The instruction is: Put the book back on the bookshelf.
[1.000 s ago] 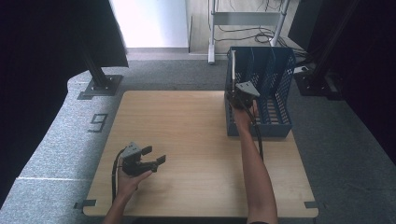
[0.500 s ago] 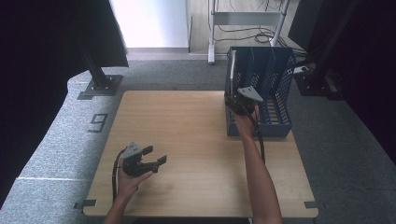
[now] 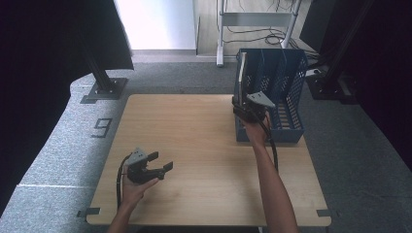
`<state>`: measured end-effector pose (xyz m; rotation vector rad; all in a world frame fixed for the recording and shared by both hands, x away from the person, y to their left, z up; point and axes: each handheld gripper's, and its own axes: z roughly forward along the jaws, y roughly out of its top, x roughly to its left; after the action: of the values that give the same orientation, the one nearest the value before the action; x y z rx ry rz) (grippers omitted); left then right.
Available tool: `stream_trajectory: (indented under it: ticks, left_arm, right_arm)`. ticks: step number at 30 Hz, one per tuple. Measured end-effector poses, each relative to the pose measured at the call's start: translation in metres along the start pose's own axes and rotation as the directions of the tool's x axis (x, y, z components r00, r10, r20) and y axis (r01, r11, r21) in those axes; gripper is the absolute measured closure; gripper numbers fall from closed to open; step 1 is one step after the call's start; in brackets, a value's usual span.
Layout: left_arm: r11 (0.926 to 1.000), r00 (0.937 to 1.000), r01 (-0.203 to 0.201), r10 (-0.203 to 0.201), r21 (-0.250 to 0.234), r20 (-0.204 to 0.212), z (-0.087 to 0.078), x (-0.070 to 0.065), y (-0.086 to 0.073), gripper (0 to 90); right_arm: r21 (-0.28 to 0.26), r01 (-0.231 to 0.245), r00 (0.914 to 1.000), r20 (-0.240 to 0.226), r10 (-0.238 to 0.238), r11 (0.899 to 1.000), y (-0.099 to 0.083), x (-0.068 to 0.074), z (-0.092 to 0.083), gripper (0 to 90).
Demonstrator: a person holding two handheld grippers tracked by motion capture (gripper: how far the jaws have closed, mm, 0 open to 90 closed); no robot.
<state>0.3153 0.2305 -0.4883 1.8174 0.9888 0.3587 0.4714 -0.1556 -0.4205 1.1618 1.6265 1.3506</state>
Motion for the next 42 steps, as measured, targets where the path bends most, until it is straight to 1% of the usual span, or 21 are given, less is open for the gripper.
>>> stream_trajectory:
  ticks: [2, 6, 9, 12, 15, 16, 17, 20, 24, 27, 32, 34, 36, 42]
  left_arm:
    - [1.0000, 1.0000, 0.001, -0.001, 0.001, 0.000, 0.000, 0.000, 0.000, 19.8]
    - [1.0000, 1.0000, 0.002, -0.002, 0.001, 0.001, 0.000, 0.001, 0.000, 19.7]
    - [1.0000, 1.0000, -0.001, 0.001, 0.004, 0.001, 0.001, 0.000, 0.000, 19.7]
    - [1.0000, 1.0000, -0.002, 0.002, 0.006, 0.000, 0.001, -0.001, 0.000, 19.7]
    - [1.0000, 1.0000, -0.001, 0.001, 0.006, 0.000, 0.001, -0.001, -0.001, 19.7]
    - [1.0000, 1.0000, -0.001, 0.001, 0.007, 0.001, 0.002, -0.001, -0.001, 19.7]
    - [1.0000, 1.0000, -0.001, 0.001, 0.009, 0.002, 0.002, -0.001, -0.001, 19.7]
    - [0.9999, 1.0000, -0.001, 0.001, 0.013, 0.000, 0.003, -0.001, -0.002, 19.7]
    - [0.9998, 1.0000, 0.000, 0.000, 0.019, -0.003, 0.004, 0.000, -0.003, 19.7]
    - [0.9997, 1.0000, -0.001, 0.001, 0.023, -0.004, 0.005, 0.000, -0.003, 19.7]
    - [0.9996, 1.0000, -0.003, 0.003, 0.029, -0.005, 0.007, -0.001, -0.004, 19.7]
    - [0.9995, 1.0000, -0.004, 0.004, 0.032, -0.005, 0.007, -0.001, -0.004, 19.7]
    - [0.9994, 1.0000, -0.002, 0.002, 0.034, -0.004, 0.008, 0.000, -0.005, 19.7]
    - [0.9992, 1.0000, -0.002, 0.002, 0.040, -0.005, 0.009, -0.001, -0.006, 19.7]
  right_arm:
    - [-0.012, 0.009, 0.9999, -0.008, -0.009, 1.000, 0.000, 0.003, -0.005, 42.7]
    - [-0.007, 0.005, 0.9997, -0.024, -0.005, 1.000, -0.002, 0.003, -0.013, 42.9]
    - [0.009, 0.001, 0.9991, -0.043, -0.001, 1.000, -0.003, 0.001, -0.020, 42.8]
    - [0.007, 0.018, 0.9982, -0.057, -0.018, 1.000, -0.006, 0.001, -0.026, 42.9]
    - [0.019, 0.014, 0.9972, -0.074, -0.012, 1.000, -0.010, 0.001, -0.032, 42.8]
    - [0.013, 0.019, 0.9964, -0.083, -0.018, 1.000, -0.013, 0.002, -0.037, 43.2]
    - [0.013, 0.019, 0.9964, -0.083, -0.018, 1.000, -0.013, 0.002, -0.037, 43.2]
    - [0.020, 0.011, 0.9948, -0.102, -0.009, 1.000, -0.017, 0.003, -0.044, 43.1]
    - [0.012, 0.000, 0.9923, -0.123, 0.002, 1.000, -0.024, 0.005, -0.057, 43.2]
    - [0.005, 0.000, 0.9902, -0.140, 0.001, 1.000, -0.030, 0.008, -0.069, 43.2]
    - [0.009, 0.010, 0.9870, -0.161, -0.008, 1.000, -0.042, 0.011, -0.084, 43.2]
    - [0.012, 0.000, 0.9848, -0.174, 0.002, 1.000, -0.048, 0.012, -0.090, 43.3]
    - [0.014, -0.001, 0.9834, -0.182, 0.003, 1.000, -0.055, 0.012, -0.096, 43.3]
    - [0.050, 0.012, 0.9807, -0.195, -0.002, 0.999, -0.077, 0.015, -0.107, 43.2]
